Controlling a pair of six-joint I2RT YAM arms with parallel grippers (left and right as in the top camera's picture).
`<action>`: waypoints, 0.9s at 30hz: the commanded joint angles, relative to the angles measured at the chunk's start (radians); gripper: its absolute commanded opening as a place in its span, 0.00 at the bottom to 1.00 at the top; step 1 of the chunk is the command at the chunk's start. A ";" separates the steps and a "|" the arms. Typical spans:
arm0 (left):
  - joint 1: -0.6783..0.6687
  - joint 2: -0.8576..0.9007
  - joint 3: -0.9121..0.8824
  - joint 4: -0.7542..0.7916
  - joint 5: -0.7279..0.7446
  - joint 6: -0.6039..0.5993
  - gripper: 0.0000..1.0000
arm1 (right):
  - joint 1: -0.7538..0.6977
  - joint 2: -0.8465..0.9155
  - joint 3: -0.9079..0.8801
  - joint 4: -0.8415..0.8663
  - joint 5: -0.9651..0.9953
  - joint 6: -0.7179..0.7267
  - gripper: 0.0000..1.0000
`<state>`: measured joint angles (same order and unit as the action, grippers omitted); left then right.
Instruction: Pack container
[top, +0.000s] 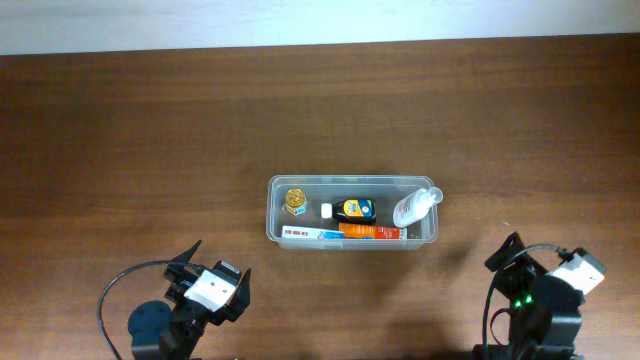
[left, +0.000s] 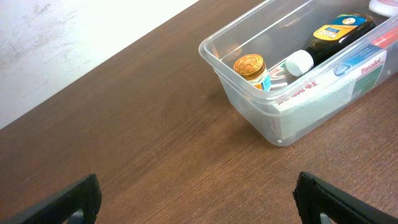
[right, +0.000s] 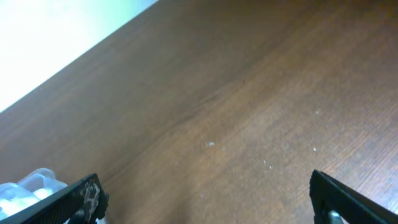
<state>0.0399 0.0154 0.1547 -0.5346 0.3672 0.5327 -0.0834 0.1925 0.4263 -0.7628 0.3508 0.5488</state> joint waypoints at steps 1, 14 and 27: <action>0.004 -0.008 -0.005 0.001 0.011 -0.005 1.00 | 0.002 -0.115 -0.085 0.041 -0.023 -0.067 0.98; 0.004 -0.008 -0.005 0.000 0.011 -0.005 1.00 | -0.049 -0.189 -0.261 0.117 -0.114 -0.089 0.98; 0.004 -0.008 -0.005 0.000 0.011 -0.005 1.00 | -0.049 -0.189 -0.264 0.116 -0.119 -0.089 0.98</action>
